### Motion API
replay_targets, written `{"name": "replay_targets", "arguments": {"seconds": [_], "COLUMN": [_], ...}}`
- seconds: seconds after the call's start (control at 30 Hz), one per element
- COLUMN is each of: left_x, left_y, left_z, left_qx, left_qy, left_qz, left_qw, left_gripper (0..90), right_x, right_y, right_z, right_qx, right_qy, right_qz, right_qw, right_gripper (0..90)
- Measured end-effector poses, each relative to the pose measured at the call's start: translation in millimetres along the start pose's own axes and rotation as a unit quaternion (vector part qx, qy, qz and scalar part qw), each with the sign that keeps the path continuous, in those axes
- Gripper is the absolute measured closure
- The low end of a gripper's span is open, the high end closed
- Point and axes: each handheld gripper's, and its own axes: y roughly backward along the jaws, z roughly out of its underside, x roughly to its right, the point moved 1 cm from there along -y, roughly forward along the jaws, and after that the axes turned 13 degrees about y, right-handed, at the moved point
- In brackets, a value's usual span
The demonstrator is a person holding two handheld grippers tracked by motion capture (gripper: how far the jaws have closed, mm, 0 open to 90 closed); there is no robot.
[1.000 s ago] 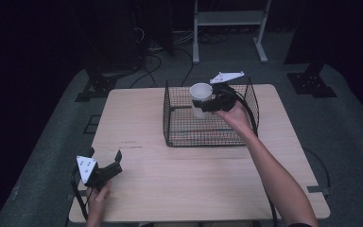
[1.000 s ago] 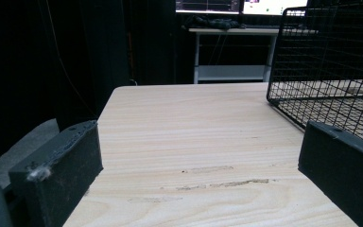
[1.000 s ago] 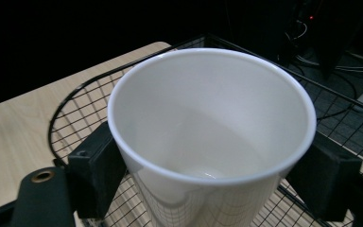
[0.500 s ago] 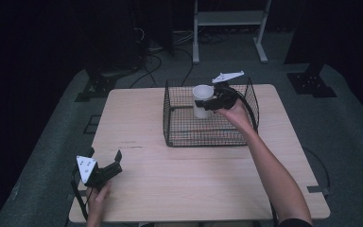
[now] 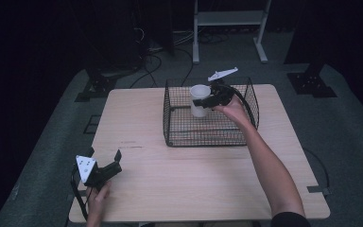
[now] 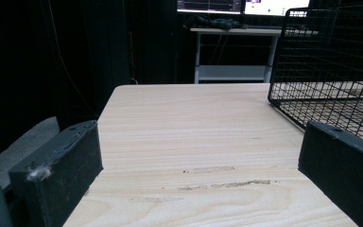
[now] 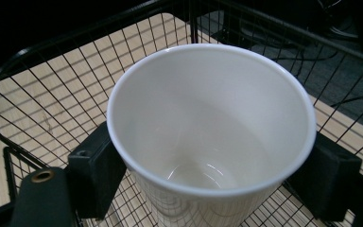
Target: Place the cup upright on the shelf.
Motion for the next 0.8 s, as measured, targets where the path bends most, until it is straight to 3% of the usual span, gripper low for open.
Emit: {"name": "replay_targets", "arguments": {"seconds": [0.47,0.8], "left_x": [0.1,0.2], "left_y": [0.6,0.8], "left_z": [0.1,0.1], "left_qx": [0.000,0.000], "left_qy": [0.000,-0.002], "left_qz": [0.002,0.002], "left_qw": [1.0000,1.0000], "left_gripper": [0.0,0.0], "right_x": [8.2,7.9], "right_y": [-17.4,-23.9], "right_z": [17.2,21.4], "right_qx": [-0.046,-0.064], "right_qy": [-0.010,-0.013], "right_qz": [-0.017,-0.029], "right_qw": [0.9987,0.9974], "right_gripper": [19.5,19.4]}}
